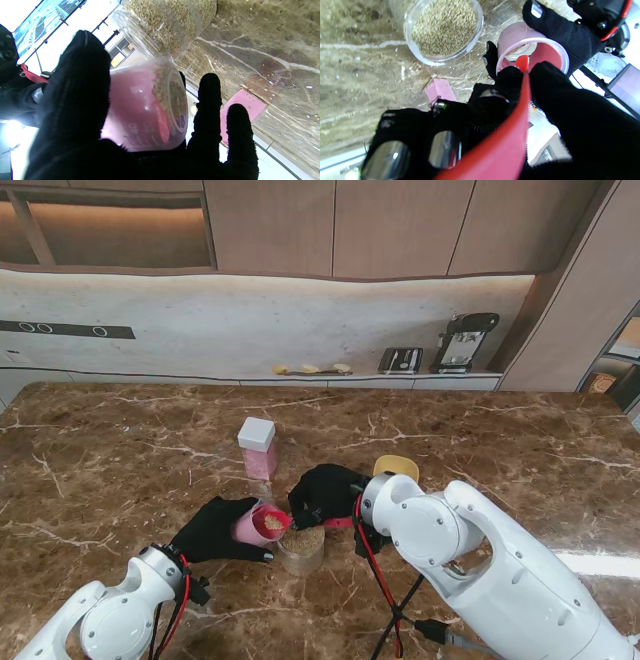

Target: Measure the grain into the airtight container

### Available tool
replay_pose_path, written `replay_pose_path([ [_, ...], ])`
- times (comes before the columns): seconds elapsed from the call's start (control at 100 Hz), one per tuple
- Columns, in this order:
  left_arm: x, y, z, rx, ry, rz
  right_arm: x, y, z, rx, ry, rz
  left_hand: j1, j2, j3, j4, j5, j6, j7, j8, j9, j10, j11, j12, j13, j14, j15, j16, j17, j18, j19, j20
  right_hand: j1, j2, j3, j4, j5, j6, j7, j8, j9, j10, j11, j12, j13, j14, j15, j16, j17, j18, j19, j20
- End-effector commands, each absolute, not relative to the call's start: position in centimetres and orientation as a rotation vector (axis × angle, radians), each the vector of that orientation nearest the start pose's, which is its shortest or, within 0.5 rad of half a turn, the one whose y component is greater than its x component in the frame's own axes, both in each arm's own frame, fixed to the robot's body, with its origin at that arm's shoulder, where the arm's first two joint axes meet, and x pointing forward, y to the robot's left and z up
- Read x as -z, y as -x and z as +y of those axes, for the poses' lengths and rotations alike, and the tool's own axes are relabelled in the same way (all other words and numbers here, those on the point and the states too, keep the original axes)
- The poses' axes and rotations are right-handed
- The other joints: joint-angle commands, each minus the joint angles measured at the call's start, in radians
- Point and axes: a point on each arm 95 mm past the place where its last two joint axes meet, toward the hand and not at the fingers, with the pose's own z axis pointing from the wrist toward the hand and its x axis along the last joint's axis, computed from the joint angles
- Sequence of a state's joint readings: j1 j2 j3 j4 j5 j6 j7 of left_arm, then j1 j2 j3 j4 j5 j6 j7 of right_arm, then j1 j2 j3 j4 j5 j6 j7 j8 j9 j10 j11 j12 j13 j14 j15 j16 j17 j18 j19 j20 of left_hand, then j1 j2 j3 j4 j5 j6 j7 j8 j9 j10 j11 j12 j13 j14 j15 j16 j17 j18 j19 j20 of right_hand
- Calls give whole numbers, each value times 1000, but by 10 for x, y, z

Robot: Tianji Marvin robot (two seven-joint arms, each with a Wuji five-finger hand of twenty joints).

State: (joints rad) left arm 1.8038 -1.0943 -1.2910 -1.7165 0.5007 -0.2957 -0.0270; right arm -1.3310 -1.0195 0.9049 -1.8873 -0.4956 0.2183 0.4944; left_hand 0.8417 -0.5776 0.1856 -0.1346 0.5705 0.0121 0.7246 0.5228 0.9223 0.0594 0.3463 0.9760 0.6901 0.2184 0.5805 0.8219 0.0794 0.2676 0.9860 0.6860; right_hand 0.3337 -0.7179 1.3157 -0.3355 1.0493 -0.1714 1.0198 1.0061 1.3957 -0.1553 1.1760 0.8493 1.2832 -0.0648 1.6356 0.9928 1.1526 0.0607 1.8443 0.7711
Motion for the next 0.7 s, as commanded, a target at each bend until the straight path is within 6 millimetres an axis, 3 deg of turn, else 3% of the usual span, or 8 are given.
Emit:
replay_pose_path([
  [0.0, 343, -323, -14, 2016, 1624, 1402, 249, -368, 128, -1692, -1550, 1980, 218, 254, 327, -28, 219, -207, 180, -2, 124, -52, 66, 12, 9, -23, 8, 7, -15, 11, -14, 3, -3, -15, 67, 14, 45, -26, 29, 11, 54, -16, 48, 0, 33, -10, 71, 3, 48, -25, 205, -8],
  [0.41, 340, -320, -17, 2021, 1627, 1394, 244, -356, 138, -1776, -1170, 1993, 214, 253, 333, -30, 216, -209, 180, -3, 123, -53, 71, 10, 11, -27, 8, 8, -16, 10, -15, 4, -12, -9, 75, 11, 56, -38, 26, 15, 53, -26, 57, 2, 33, -18, 74, 6, 48, -33, 208, -3],
  [0.69, 340, -317, -16, 2022, 1641, 1378, 252, -355, 142, -1873, -907, 2048, 213, 253, 337, -30, 217, -203, 180, -4, 124, -47, 73, 8, 11, -21, 9, 9, -16, 12, -14, 5, -17, -7, 81, 5, 62, -52, 22, 20, 53, -32, 62, 3, 33, -22, 76, 8, 48, -38, 209, -1],
])
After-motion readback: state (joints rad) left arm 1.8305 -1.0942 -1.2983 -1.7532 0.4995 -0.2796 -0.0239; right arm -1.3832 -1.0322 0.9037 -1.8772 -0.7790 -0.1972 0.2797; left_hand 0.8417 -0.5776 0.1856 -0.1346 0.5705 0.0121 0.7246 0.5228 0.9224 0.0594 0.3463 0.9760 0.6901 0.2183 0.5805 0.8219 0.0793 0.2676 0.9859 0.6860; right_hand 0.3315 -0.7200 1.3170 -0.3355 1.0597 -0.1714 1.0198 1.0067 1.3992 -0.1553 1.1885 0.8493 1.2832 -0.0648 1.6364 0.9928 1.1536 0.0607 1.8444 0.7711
